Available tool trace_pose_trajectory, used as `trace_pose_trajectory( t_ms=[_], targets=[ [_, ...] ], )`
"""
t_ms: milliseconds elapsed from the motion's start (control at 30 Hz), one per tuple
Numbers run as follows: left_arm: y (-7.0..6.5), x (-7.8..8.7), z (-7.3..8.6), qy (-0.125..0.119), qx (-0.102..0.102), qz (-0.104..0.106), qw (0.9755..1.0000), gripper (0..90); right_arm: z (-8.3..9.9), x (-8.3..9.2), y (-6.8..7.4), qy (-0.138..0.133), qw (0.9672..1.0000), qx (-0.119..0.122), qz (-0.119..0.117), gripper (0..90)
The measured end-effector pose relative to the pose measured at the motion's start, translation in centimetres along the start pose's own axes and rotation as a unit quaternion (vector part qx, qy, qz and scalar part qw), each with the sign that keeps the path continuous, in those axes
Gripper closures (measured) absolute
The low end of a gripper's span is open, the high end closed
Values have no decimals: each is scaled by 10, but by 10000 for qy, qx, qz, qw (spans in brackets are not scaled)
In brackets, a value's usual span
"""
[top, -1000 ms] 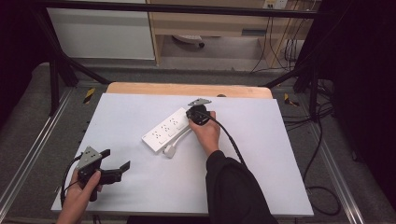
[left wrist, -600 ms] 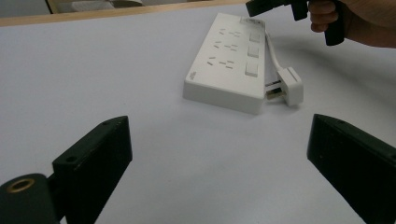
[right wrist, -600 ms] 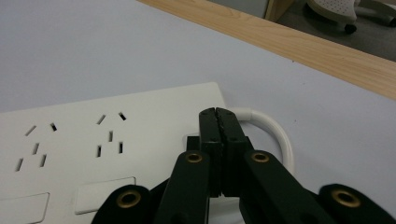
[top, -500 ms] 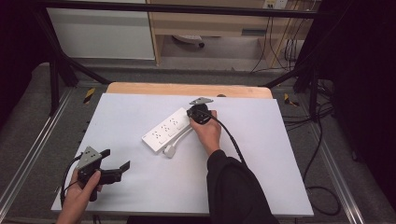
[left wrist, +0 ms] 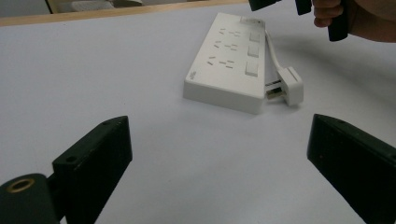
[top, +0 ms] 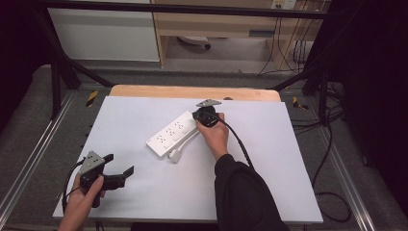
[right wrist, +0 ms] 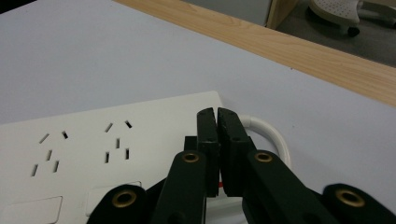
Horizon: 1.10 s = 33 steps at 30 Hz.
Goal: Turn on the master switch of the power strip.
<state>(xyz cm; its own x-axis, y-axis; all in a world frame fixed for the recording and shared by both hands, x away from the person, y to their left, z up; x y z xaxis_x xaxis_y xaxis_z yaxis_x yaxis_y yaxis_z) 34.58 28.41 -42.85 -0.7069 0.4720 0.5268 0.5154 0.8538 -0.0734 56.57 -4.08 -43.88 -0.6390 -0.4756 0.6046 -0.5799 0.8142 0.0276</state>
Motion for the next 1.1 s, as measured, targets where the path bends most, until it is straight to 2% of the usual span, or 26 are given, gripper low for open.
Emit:
trace_pose_trajectory(
  t_ms=[233, 300, 633, 933, 967, 1000, 1067, 1100],
  targets=[
    [0, 0, 0, 15, -14, 3, 10000, 65, -3, 6, -1, -92, 9999, -88, -32, 824],
    [0, 0, 0, 13, -14, 3, 10000, 65, -4, 10, -1, -119, 9998, -163, -61, 759],
    [-1, 0, 0, 18, -10, 3, 10000, 65, -7, 19, -4, -153, 9997, -181, -95, 691],
    [-1, 0, 0, 18, -9, 5, 10000, 65, -9, 24, -5, -151, 9996, -234, -86, 595],
    [-1, 0, 0, 23, -9, 9, 10000, 65, -10, 26, -6, -142, 9995, -268, -75, 547],
    [-1, -1, 0, 22, -8, 11, 10000, 65, -10, 26, -6, -142, 9995, -268, -75, 547],
    [-1, -1, 0, 25, -8, 10, 10000, 65, -10, 26, -7, -133, 9993, -335, -72, 491],
    [-1, -1, 0, 25, -8, 11, 10000, 65, -11, 27, -9, -108, 9991, -411, -53, 417]
  ],
)
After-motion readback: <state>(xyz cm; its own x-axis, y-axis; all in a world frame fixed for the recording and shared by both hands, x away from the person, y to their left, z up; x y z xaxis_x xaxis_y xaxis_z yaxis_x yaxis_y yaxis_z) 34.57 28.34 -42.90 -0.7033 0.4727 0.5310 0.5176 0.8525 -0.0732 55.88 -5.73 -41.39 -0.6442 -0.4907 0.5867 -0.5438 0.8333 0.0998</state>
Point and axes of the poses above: each handheld gripper's, and its own axes: x roughly backward along the jaws, z roughly out of its underside, y roughly to its left, the point moved 2 cm from there along -x, roughly forward along the jaws, and after that the axes turned 5 degrees about y, right-handed, at the moved point
